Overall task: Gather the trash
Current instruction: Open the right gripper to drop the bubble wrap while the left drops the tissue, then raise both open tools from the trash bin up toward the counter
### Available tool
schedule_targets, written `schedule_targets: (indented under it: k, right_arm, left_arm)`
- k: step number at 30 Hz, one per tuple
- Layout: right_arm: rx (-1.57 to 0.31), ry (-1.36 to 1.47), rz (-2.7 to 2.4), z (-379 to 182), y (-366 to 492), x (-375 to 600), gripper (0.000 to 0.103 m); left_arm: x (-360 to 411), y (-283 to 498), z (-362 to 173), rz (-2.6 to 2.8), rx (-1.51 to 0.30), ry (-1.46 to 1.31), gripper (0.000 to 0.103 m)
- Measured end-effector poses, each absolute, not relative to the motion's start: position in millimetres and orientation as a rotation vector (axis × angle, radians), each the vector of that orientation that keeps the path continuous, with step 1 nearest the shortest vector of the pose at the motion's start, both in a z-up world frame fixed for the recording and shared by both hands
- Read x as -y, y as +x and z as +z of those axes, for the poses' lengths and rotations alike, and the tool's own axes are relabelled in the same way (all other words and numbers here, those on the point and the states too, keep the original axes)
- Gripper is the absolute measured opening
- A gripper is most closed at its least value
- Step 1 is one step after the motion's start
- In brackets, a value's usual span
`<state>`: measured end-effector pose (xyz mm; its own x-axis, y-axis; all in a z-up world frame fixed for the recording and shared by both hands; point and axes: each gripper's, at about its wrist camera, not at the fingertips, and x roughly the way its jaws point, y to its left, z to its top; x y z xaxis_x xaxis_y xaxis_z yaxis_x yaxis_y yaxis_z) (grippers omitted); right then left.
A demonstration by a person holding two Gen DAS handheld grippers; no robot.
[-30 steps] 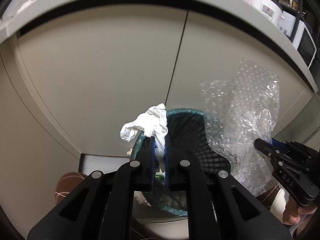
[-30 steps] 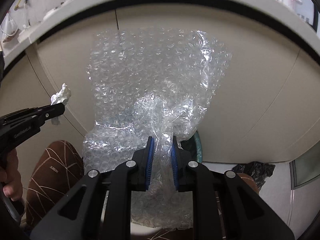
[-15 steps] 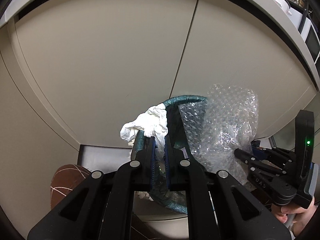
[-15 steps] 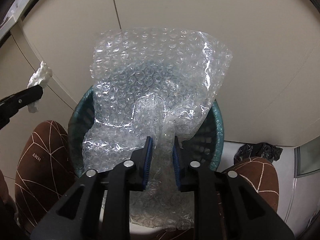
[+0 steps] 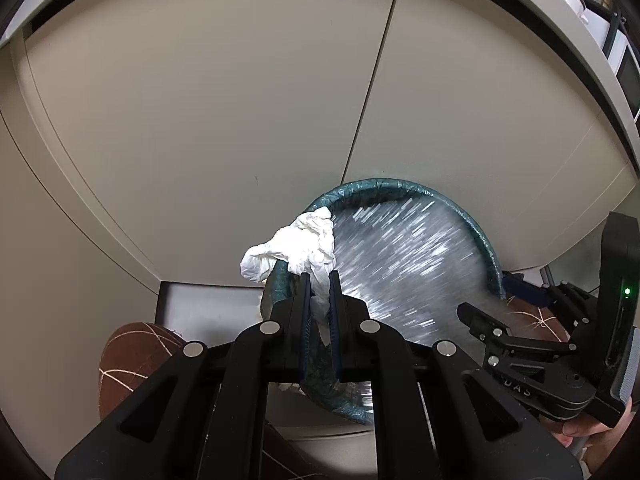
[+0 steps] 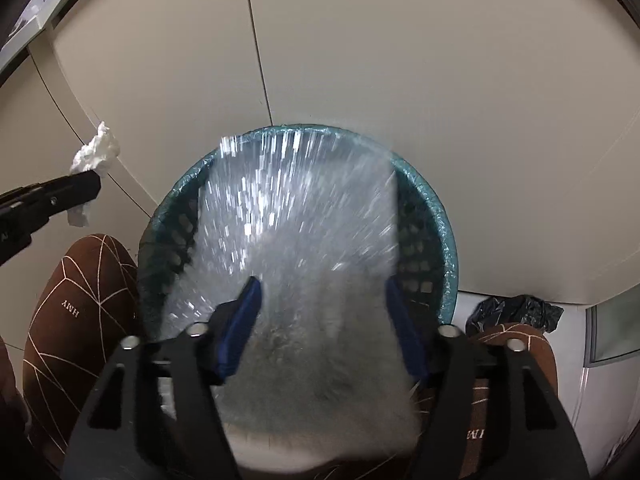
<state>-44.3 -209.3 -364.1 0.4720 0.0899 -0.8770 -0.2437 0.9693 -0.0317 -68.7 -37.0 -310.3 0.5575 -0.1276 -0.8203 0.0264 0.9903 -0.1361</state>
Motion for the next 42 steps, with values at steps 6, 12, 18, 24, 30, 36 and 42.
schedule_targets:
  k: [6, 12, 18, 24, 30, 36, 42]
  right_arm:
    - [-1.04, -0.13, 0.178, -354.5, -43.0, 216.2, 0.082]
    - [-0.998, -0.087, 0.144, -333.3, -43.2, 239.1, 0.091]
    - [-0.972, -0.063, 0.097, -316.0, -45.6, 265.0, 0.093]
    - [-0.964, -0.038, 0.053, -308.9, -48.1, 287.1, 0.093]
    - [-0.964, -0.025, 0.035, -305.0, -50.3, 298.6, 0.093]
    - [-0.957, -0.028, 0.035, -303.6, -49.6, 297.1, 0.093]
    - [-0.945, -0.037, 0.04, -298.3, -51.4, 293.5, 0.093]
  left_arm:
    - [36.2, -63.7, -314.8, -0.098, -0.998, -0.116, 0.007]
    - [50.2, -55.7, -321.6, -0.129, -1.019, -0.106, 0.007]
    - [74.8, -45.5, -332.4, -0.182, -1.044, -0.077, 0.008]
    - [99.7, -37.5, -341.6, -0.227, -1.075, -0.061, 0.009]
    - [113.4, -34.1, -349.2, -0.239, -1.093, -0.037, 0.012]
    - [115.3, -33.8, -351.6, -0.236, -1.095, -0.038, 0.022]
    - [108.3, -37.6, -340.1, -0.201, -1.054, -0.046, 0.061]
